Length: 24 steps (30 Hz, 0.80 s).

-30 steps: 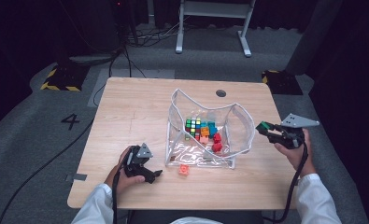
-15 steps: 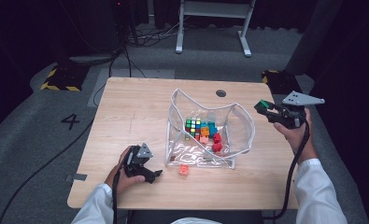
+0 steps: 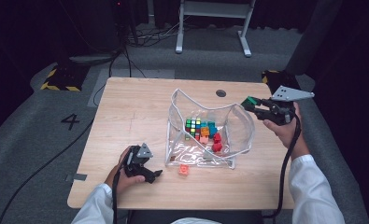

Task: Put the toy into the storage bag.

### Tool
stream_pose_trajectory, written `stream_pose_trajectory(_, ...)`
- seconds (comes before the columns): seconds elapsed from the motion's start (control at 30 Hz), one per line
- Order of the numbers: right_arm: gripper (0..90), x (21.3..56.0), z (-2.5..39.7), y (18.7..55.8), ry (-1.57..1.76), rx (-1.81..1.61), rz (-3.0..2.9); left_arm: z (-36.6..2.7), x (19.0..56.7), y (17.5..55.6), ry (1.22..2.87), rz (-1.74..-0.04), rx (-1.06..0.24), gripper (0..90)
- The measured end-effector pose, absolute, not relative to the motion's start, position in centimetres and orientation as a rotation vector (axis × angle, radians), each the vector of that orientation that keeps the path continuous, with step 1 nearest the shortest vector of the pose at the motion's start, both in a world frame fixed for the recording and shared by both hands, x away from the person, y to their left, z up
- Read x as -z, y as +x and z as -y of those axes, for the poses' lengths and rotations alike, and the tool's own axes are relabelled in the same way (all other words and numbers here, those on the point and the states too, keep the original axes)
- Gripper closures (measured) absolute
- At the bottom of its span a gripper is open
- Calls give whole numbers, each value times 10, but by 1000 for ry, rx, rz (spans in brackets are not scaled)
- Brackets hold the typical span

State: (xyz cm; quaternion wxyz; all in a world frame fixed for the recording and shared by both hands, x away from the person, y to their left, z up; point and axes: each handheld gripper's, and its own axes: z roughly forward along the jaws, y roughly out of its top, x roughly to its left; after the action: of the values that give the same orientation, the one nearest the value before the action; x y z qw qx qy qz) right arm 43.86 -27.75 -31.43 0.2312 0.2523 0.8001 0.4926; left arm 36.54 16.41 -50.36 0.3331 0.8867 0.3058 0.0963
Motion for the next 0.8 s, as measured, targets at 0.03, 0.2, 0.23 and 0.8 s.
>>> stream_pose_trajectory(0.03,665,315,274,437,691,-1353,-2212,-164,504,365,2316,-798,-252,1)
stream_pose_trajectory(0.2,665,322,258,432,624,-1374,-2281,-164,504,365,2316,-798,-252,1)
stream_pose_trajectory(0.23,664,323,256,431,604,-1370,-2289,-164,504,365,2316,-798,-252,1)
stream_pose_trajectory(0.8,664,342,216,438,416,-1124,-2544,-164,504,366,2317,-797,-255,1)
